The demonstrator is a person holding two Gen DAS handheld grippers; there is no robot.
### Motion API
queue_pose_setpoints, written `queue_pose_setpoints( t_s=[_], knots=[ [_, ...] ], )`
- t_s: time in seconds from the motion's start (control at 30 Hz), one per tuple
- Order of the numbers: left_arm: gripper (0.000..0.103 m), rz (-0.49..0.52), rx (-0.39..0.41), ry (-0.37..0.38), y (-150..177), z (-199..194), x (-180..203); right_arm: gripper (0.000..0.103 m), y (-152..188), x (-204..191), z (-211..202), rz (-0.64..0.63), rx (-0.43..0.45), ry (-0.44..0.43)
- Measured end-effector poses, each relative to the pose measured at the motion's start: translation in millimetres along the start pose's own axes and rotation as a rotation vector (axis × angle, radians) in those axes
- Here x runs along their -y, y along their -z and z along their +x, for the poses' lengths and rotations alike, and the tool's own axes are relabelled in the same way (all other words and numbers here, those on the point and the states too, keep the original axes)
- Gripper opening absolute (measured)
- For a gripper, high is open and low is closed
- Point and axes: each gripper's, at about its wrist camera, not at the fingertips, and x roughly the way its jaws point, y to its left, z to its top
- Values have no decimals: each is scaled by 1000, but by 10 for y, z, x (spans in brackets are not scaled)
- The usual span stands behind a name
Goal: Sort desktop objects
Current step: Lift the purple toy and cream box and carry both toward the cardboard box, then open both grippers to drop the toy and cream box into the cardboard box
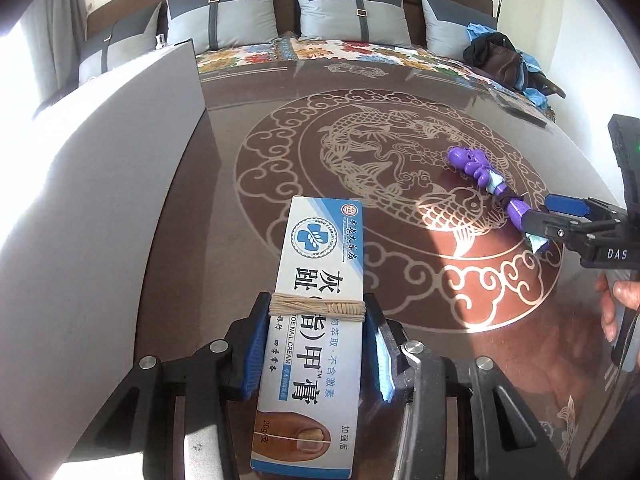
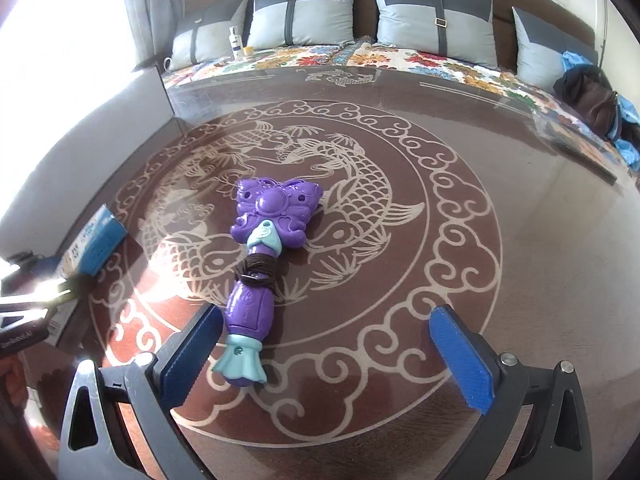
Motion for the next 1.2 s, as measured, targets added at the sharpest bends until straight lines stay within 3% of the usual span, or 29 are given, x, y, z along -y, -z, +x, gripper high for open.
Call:
queue_pose_setpoints(
  t_s=[0.07,0.2,0.3,0.33,0.37,0.43,0.63,0.87,1.03,1.2],
  knots=[
    [44,-7,4,4,16,-4,-16,101,-95,25,6,26,-54,-14],
    [44,13,7,-27,16,13,43,79,-405,-218,112,-20,-162,-20],
    [44,17,14,-22,18,11,38,53,-525,-446,295,-65,-254,54],
    [44,21,15,-25,24,7,33,30,-541,-533,322,-95,-265,84],
    [44,17,16,-32,30,-3,22,22,-556,-599,325,-115,-267,110],
    [44,-19,35,-23,67,-85,-47,21,-558,-683,318,-123,-289,100],
    [44,-78,140,18,91,-533,-163,21,-578,-667,-247,-96,-196,36],
    [44,-201,296,91,-5,-1390,-466,21,-756,-935,-859,-118,-97,-23],
    [44,-228,372,14,-24,-1918,-994,21,-1097,-1738,-1147,-168,-8,-176],
    [44,-298,297,-127,105,-1885,-1736,21,-1328,-2964,-1067,-273,18,-346]
  ],
)
